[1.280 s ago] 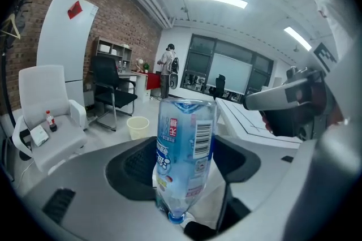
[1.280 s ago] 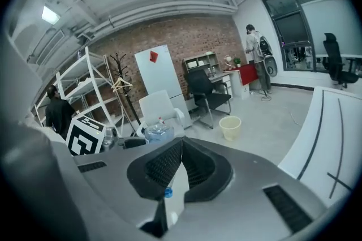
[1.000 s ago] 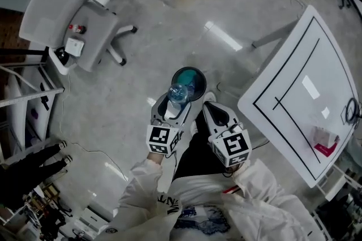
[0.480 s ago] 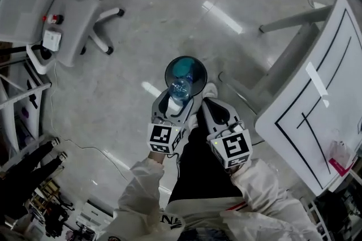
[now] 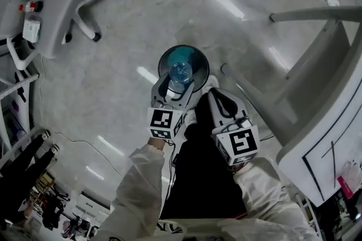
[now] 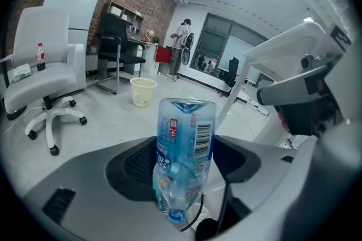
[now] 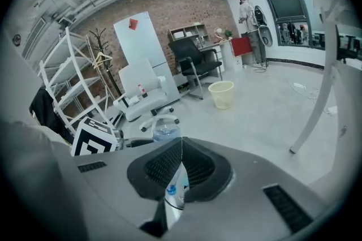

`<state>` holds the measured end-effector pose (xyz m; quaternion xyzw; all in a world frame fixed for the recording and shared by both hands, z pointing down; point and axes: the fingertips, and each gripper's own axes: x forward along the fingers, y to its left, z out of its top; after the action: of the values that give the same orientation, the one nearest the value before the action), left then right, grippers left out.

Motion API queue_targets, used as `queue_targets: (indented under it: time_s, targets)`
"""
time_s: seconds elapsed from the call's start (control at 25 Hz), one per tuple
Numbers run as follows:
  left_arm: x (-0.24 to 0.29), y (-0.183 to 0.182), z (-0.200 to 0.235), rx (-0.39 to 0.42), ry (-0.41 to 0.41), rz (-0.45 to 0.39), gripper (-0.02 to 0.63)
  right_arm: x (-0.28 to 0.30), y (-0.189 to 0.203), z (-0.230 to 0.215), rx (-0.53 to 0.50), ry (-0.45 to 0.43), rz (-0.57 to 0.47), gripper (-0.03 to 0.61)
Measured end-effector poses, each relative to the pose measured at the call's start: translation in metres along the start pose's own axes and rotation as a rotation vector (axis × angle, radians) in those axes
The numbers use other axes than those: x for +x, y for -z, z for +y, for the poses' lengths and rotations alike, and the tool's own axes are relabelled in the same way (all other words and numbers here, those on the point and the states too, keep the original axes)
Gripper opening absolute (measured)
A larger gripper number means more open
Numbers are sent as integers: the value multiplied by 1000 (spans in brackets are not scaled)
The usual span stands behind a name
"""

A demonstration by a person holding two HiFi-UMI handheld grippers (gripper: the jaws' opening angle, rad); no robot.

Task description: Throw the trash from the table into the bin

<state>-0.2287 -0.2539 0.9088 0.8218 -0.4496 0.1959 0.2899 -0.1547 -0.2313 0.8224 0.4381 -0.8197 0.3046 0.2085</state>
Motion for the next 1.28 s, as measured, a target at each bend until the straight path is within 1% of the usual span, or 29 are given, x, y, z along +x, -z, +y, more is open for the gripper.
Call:
queue_targets:
  time_s: [0.24, 0.36, 0.52, 0.6, 0.84, 1.04, 1.2, 1.28]
  targets:
    - [42, 40, 17, -20, -5, 23, 311, 28, 17, -28, -9, 30, -12, 21]
    - [60, 63, 24, -33, -11, 42, 311, 37, 26, -33, -2, 33, -17, 20]
    - [79, 85, 25, -64, -13, 51, 311, 43, 43, -38, -2, 26, -6, 21]
    - [88, 93, 24, -80, -9, 57, 311, 44, 47, -41, -3, 29, 4, 20]
    - [109, 111, 26, -94, -10, 74, 311, 49, 59, -50, -6, 31, 13, 21]
    - [117, 122, 31, -110, -11, 102, 311, 54, 62, -54, 7, 34, 11, 20]
    - [119, 132, 34, -135, -20, 131, 311, 55, 64, -56, 7, 32, 12, 20]
    - [120, 139, 33, -139, -15, 161, 311, 55, 63, -56, 6, 29, 11, 21]
